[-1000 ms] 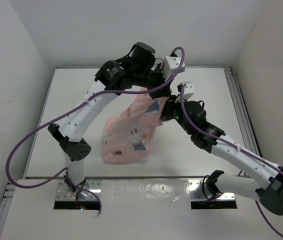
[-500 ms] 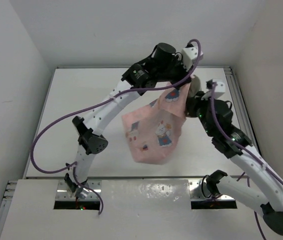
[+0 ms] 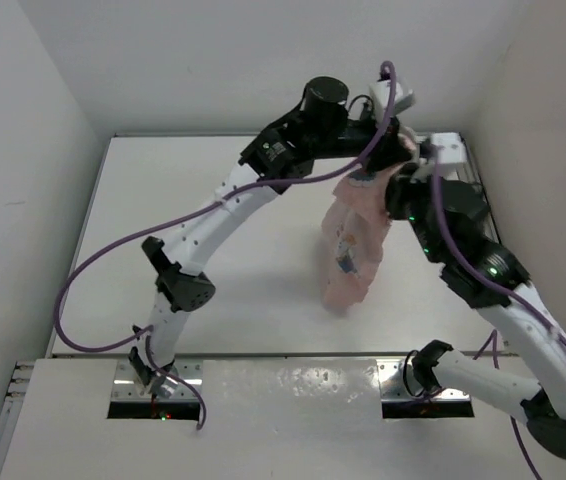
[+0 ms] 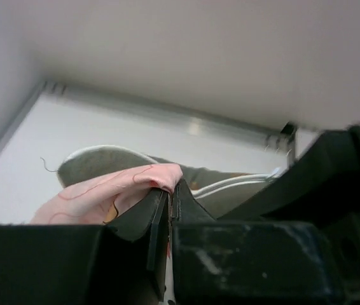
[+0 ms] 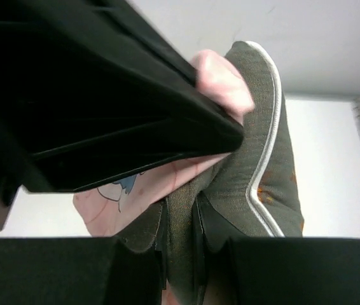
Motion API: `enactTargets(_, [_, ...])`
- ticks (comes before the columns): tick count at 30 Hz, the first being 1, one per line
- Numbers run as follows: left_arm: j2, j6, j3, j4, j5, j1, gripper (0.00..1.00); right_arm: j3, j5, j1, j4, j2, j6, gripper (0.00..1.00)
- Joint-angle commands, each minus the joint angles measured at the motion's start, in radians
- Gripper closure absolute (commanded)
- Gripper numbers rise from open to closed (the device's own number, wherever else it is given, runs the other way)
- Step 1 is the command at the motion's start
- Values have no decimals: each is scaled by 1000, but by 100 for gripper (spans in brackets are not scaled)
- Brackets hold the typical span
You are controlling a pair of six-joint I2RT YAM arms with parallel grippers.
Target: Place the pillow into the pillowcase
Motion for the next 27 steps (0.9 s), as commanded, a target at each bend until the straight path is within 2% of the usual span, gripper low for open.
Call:
enactTargets(1, [-159,38,-279,-9,-3,151,100,10,-146,80,66,179,-6,100])
enactTargets(2, [-196,56,-377,-7,-10,177,100,2,-160,92,92,214,1,100])
enactTargets(3, [-272,73,-557,-1,-36,203,100,-8,-178,103,107,277,20,100])
enactTargets(4, [-314,102,-647,8,-44,263,100,-33,-212,123,129,304,33,100])
enactTargets(5, [-393,107,-821,41,-44,295,100,-45,-227,133,178,334,62,100])
enactTargets(7, [-461,110,-960,66,-32,366,100,-77,-259,164,228,419,86,100])
enactTargets(8, [-512,114,-1067,68,-21,436,100,-82,-287,178,273,453,96,100])
enactTargets(9, [-529,127,-1117,62,-15,497,100,-76,-295,205,288,520,108,100])
enactTargets(11, [-561,151,-1226,33,0,553,100,-55,-312,239,301,590,113,100])
enactTargets(13, [-586,193,-1274,-21,-3,603,100,-7,-334,287,293,686,113,100])
enactTargets(17, [-607,271,-1326,-148,2,630,100,19,-400,331,334,774,157,100])
enactTargets(22, [-606,299,-1302,-216,51,619,97,-67,-459,305,468,773,263,100])
enactTargets(27, [-555,283,-1226,-185,26,529,100,-153,-477,272,525,733,353,100])
